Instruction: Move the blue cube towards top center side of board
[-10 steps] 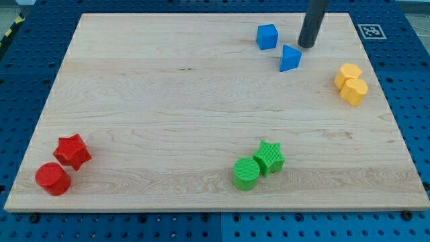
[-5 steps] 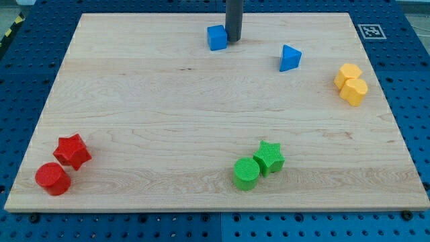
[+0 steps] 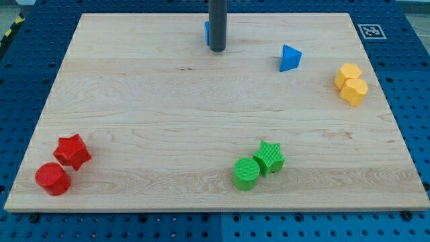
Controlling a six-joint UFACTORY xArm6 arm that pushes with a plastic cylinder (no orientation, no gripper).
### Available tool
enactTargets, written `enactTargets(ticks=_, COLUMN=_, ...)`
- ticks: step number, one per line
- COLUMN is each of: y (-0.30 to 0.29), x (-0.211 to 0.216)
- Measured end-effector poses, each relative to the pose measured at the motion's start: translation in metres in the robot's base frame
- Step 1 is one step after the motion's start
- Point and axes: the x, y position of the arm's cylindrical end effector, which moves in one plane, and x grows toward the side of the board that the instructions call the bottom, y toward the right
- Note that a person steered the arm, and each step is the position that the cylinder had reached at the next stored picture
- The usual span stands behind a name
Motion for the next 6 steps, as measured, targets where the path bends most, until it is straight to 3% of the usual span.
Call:
enactTargets(ticks=3, y=0.015, x=0.009)
enactTargets(ticks=6, y=0.089, x=0.082)
